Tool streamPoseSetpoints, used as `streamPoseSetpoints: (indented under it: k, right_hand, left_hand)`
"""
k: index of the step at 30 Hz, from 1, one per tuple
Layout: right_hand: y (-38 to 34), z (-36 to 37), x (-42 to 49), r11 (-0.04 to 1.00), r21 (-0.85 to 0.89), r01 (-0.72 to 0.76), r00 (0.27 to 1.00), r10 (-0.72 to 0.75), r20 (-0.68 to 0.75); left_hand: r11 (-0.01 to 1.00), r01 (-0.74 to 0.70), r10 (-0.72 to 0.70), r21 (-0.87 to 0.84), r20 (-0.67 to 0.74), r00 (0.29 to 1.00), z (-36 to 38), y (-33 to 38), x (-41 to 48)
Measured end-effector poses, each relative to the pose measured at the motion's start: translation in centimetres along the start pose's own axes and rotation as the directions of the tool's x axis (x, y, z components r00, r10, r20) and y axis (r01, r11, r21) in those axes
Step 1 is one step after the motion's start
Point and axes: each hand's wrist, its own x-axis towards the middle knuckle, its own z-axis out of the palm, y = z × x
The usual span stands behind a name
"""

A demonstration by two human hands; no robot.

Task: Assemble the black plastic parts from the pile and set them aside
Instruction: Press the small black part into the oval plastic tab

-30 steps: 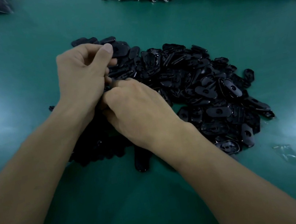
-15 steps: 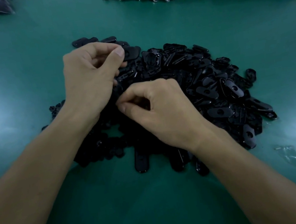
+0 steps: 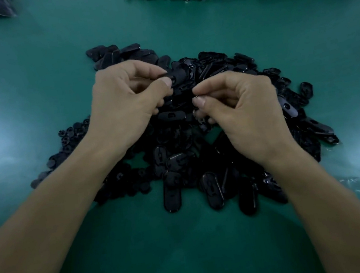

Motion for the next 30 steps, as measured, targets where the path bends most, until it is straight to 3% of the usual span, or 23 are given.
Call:
streamPoseSetpoints:
  k: [8, 13, 23, 30]
  right_hand:
    - [-0.07, -0.49, 0.45, 0.974, 0.226, -0.001, 0.995, 0.023, -0.095]
    - [-0.19, -0.63, 0.36, 0.915, 0.393, -0.092, 0.994, 0.107, -0.016]
    - [-0.39, -0.89, 0.2, 0.87, 0.472, -0.141, 0.988, 0.154, 0.012]
    - [-0.24, -0.85, 0.21, 0.877, 0.46, -0.139, 0.988, 0.151, 0.01]
  left_hand:
    - [0.999, -0.022, 0.019, 0.031, 0.085, 0.996, 0.3, 0.55, -0.6]
    - [1.0, -0.009, 0.006, 0.024, 0.115, 0.993, 0.47, 0.73, -0.78]
    - [0.979, 0.079, -0.036, -0.188, 0.222, 0.974, 0.18, 0.78, -0.78]
    - [0.979, 0.067, -0.021, -0.192, 0.234, 0.972, 0.12, 0.77, -0.73]
